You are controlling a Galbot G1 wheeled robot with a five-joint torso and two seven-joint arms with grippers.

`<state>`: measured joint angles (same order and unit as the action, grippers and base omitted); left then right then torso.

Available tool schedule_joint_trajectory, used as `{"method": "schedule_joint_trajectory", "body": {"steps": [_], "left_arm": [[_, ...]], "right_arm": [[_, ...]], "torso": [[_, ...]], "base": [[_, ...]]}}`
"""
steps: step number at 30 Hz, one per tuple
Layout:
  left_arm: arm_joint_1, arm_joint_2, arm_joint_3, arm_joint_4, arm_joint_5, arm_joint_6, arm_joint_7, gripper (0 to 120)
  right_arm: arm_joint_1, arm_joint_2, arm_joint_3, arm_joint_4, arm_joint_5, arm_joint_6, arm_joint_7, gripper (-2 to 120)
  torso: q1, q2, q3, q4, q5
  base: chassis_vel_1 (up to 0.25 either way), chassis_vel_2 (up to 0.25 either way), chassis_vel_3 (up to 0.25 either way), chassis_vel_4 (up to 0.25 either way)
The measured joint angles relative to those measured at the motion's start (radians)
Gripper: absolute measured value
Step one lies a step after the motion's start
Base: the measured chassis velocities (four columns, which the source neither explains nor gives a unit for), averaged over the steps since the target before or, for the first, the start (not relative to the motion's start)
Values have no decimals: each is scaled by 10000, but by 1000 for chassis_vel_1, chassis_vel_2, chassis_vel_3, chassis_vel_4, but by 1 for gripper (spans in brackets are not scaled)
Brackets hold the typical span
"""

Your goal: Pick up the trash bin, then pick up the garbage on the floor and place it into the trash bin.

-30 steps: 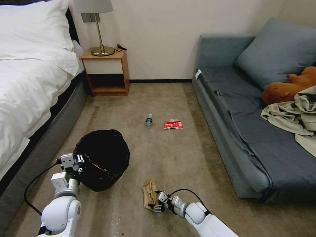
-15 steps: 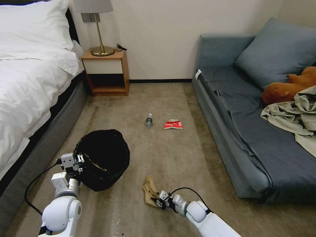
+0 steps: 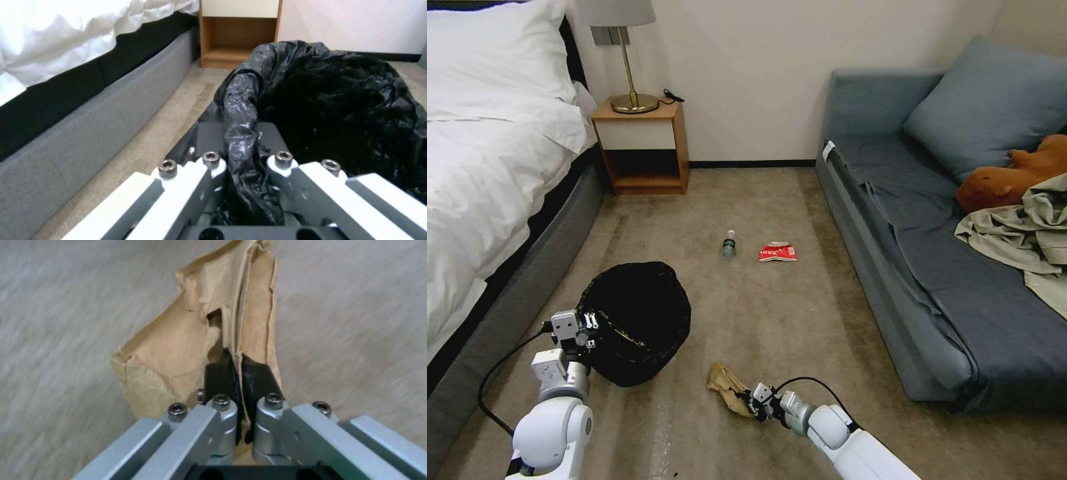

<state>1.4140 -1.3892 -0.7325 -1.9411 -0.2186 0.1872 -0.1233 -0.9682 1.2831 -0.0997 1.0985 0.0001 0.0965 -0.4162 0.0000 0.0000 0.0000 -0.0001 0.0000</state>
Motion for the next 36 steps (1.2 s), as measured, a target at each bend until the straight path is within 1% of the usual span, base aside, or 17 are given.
{"method": "schedule_joint_trajectory", "body": {"steps": [8, 11, 13, 14, 16, 21, 22, 23, 24, 27, 28, 30, 31, 33, 34, 36], "left_arm": [[-53, 49, 34, -6, -58, -1, 6, 5], [-53, 72, 22, -6, -85, -3, 6, 5], [-42, 89, 21, -6, -107, -17, 10, 5], [-42, 89, 21, -6, -107, -17, 10, 5], [-56, 108, 26, -6, -125, -19, 14, 5], [-96, 166, 28, -18, -178, -19, 18, 5], [-96, 166, 28, -18, -178, -19, 18, 5], [-106, 187, 29, -19, -200, -19, 20, 5], [-106, 187, 29, -19, -200, -19, 20, 5], [-127, 200, 31, -16, -211, -20, 22, 5], [-127, 200, 31, -16, -211, -20, 22, 5], [-119, 184, 42, -15, -210, -21, 24, 5], [-119, 184, 42, -15, -210, -21, 24, 5], [-89, 167, 53, -18, -207, -23, 31, 5], [-89, 167, 53, -18, -207, -23, 31, 5], [-66, 164, 51, -68, -202, -24, 32, 5]], "right_arm": [[190, -212, 683, 616, 252, -205, 92, 0], [257, -260, 1091, 592, 159, -211, 139, 0], [360, -312, 1676, 414, -37, -203, 172, 0], [360, -312, 1676, 414, -37, -203, 172, 0], [499, -396, 2280, 201, -140, -137, 193, 0], [704, -610, 3212, 128, -83, 29, 206, 0], [704, -610, 3212, 128, -83, 29, 206, 0], [732, -772, 3406, 460, 99, 40, 206, 0], [732, -772, 3406, 460, 99, 40, 206, 0], [744, -1156, 3498, 1767, 556, -150, 213, 0], [744, -1156, 3498, 1767, 556, -150, 213, 0], [719, -1431, 3298, 2816, 951, -404, 256, 0], [719, -1431, 3298, 2816, 951, -404, 256, 0], [664, -1676, 2781, 3829, 1305, -642, 293, 0], [664, -1676, 2781, 3829, 1305, -642, 293, 0], [611, -1815, 2067, 4651, 1458, -919, 332, 0]], "torso": [[0, 0, 0, 1, 0], [0, 0, 0, 1, 1], [0, 0, 0, 1, 2], [0, 0, 0, 1, 2], [0, 0, 0, 0, 1], [0, 0, 0, 0, 2], [0, 0, 0, 0, 2], [0, 0, 0, -1, 3], [0, 0, 0, -1, 3], [0, 0, -1, 0, 1], [0, 0, -1, 0, 1], [0, 0, -1, 1, -1], [0, 0, -1, 1, -1], [0, 2, -1, 0, -1], [0, 2, -1, 0, -1], [0, 2, -1, 1, -2]], "base": [[0, 0, 0, 0], [0, 0, 0, 0], [0, 0, 0, 0], [0, 0, 0, 0], [0, 0, 0, 0], [0, 0, 0, 0], [0, 0, 0, 0], [0, 0, 0, 0], [0, 0, 0, 0], [0, 0, 0, 0], [0, 0, 0, 0], [0, 0, 0, 0], [0, 0, 0, 0], [0, 0, 0, 0], [0, 0, 0, 0], [0, 0, 0, 0]]}}
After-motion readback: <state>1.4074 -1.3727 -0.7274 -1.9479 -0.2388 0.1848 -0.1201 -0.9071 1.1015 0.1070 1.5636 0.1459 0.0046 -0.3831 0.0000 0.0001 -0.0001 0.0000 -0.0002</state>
